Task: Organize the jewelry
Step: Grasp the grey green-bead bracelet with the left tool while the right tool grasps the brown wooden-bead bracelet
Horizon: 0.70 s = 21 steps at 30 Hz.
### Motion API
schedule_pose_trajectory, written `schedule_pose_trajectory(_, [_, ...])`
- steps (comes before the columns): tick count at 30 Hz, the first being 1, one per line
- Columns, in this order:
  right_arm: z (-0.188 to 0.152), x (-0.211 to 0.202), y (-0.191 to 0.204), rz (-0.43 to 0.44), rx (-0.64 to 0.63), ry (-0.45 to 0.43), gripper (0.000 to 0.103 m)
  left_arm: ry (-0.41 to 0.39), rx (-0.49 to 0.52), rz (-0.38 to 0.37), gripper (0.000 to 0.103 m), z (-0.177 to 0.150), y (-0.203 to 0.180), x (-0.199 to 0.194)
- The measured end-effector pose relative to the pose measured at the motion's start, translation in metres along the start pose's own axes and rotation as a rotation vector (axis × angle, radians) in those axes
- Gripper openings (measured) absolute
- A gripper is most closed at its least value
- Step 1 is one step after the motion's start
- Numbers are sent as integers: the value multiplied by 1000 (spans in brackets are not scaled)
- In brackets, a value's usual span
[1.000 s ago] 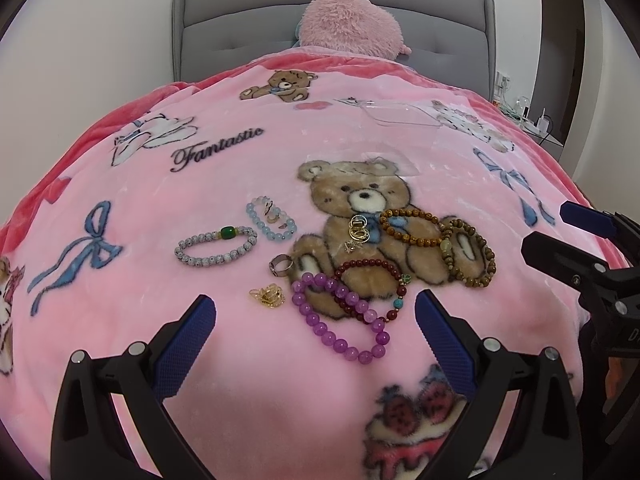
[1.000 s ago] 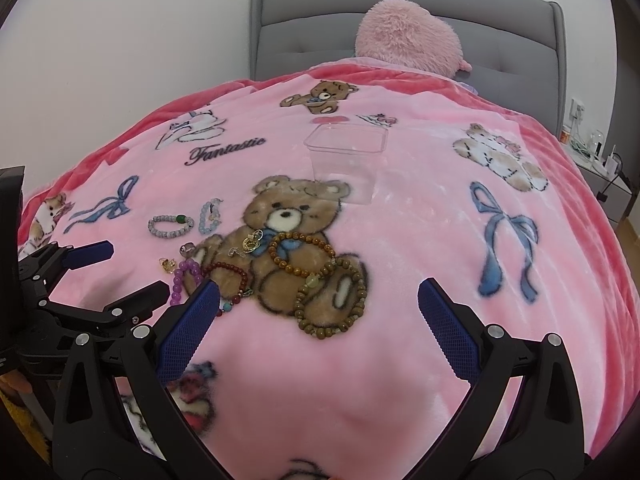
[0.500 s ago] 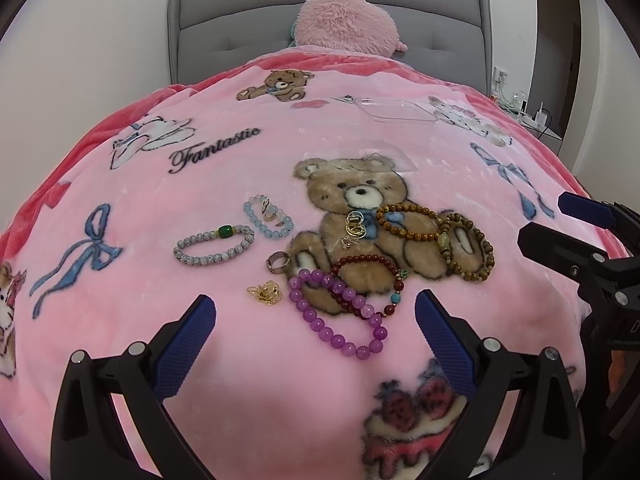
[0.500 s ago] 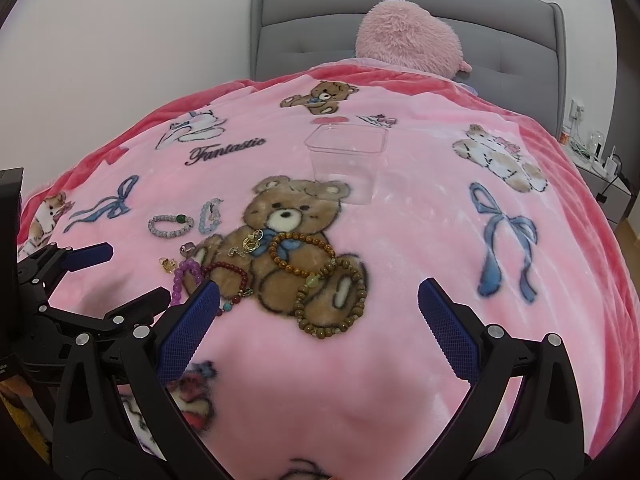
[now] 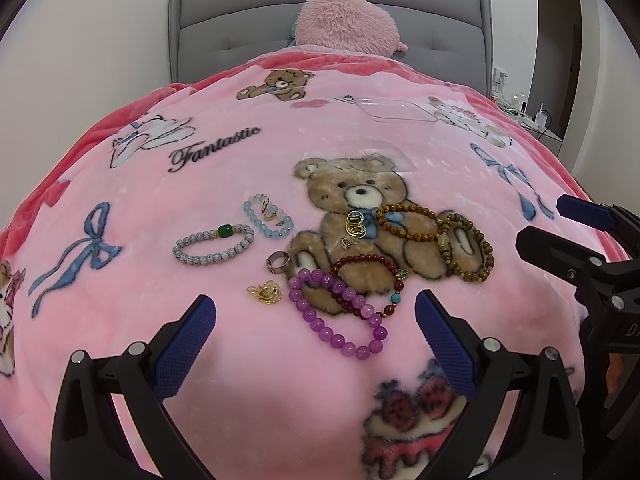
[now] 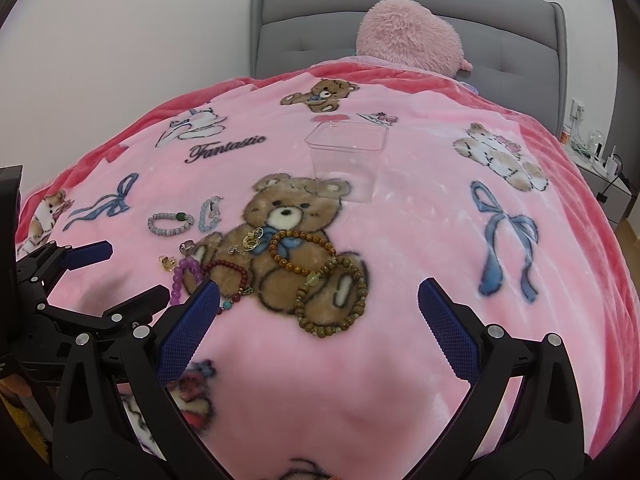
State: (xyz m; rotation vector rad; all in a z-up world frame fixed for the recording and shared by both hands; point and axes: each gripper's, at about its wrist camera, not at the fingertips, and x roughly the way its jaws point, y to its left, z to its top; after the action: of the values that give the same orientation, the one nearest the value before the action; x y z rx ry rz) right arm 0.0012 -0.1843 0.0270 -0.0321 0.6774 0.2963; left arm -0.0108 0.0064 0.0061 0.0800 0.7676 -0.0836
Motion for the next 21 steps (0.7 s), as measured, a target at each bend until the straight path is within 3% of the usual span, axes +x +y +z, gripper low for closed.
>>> schedule_pose_trajectory(11, [4,25,-11,21,60,53,94,13,-53,10,98,15,19,15])
schedule_pose_trajectory(16, [7,46,-16,23,75,81,87,35,-106,53,98,30,43,29])
schedule_pose_trajectory(19, [6,60,-17,23,70,119,84,69,-182,62,86,36,66,46])
schedule_pose_trajectory(21, [6,66,-18,19,72,133,84,90,-226,66,86,37,79,55])
